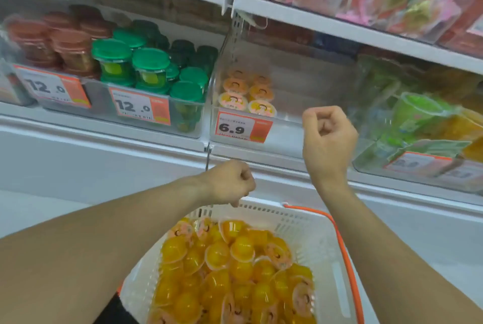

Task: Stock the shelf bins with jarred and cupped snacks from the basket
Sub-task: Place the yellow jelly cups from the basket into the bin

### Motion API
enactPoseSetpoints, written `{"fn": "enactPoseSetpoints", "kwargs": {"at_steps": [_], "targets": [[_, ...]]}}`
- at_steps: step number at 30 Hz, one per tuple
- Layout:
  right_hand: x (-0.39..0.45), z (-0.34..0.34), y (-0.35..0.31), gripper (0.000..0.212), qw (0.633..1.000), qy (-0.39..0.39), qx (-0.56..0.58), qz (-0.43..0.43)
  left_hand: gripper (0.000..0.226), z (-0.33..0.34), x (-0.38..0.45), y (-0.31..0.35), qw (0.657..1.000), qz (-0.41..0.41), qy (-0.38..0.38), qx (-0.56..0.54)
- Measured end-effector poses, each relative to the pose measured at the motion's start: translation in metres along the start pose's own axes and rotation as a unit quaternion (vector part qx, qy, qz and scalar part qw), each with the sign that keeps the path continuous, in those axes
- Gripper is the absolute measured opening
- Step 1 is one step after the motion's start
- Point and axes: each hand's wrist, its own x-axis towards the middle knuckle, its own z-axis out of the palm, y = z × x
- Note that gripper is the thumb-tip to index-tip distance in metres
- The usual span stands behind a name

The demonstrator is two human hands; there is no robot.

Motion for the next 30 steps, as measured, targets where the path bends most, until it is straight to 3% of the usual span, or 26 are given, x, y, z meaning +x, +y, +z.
{"fn": "enactPoseSetpoints", "kwargs": {"at_steps": [3, 5, 8, 10, 12, 15, 18, 19, 21, 23, 26, 30], "targets": [[-0.073, -0.008, 0.068, 0.021, 0.987, -0.055, -0.032, 0.146, 0.022, 0.032, 0.006, -0.024, 0.983, -0.021, -0.042, 0.176], [-0.122, -0.017, 0.118, 0.019, 0.959, -0.164, -0.117, 0.199, 0.026, 0.065, 0.009, -0.052, 0.961, -0.062, -0.065, 0.263], [-0.175, -0.040, 0.159, 0.011, 0.858, -0.370, -0.262, 0.242, 0.044, 0.124, 0.011, -0.107, 0.949, -0.166, -0.062, 0.260], [-0.193, -0.054, 0.173, 0.013, 0.799, -0.451, -0.299, 0.265, 0.069, 0.158, 0.004, -0.138, 0.944, -0.222, -0.056, 0.238], [-0.200, -0.060, 0.180, 0.006, 0.760, -0.494, -0.305, 0.292, 0.078, 0.180, -0.003, -0.162, 0.950, -0.223, -0.019, 0.217], [-0.203, -0.054, 0.185, 0.006, 0.758, -0.485, -0.307, 0.310, 0.075, 0.192, -0.005, -0.179, 0.966, -0.188, 0.054, 0.171], [-0.202, -0.042, 0.183, 0.046, 0.778, -0.467, -0.320, 0.272, 0.067, 0.192, 0.005, -0.178, 0.969, -0.185, 0.074, 0.143], [-0.203, -0.038, 0.183, 0.061, 0.766, -0.494, -0.326, 0.251, 0.062, 0.190, 0.008, -0.176, 0.969, -0.187, 0.076, 0.144], [-0.206, -0.030, 0.179, 0.088, 0.688, -0.588, -0.385, 0.184, 0.055, 0.185, 0.015, -0.176, 0.967, -0.183, 0.080, 0.159], [-0.212, -0.025, 0.179, 0.099, 0.633, -0.633, -0.422, 0.143, 0.051, 0.182, 0.019, -0.178, 0.964, -0.179, 0.074, 0.181], [-0.218, -0.014, 0.177, 0.092, 0.651, -0.603, -0.430, 0.165, 0.047, 0.180, 0.022, -0.177, 0.962, -0.181, 0.065, 0.192], [-0.222, 0.003, 0.166, 0.050, 0.685, -0.544, -0.466, 0.132, 0.053, 0.176, 0.027, -0.174, 0.960, -0.206, 0.047, 0.183]]}}
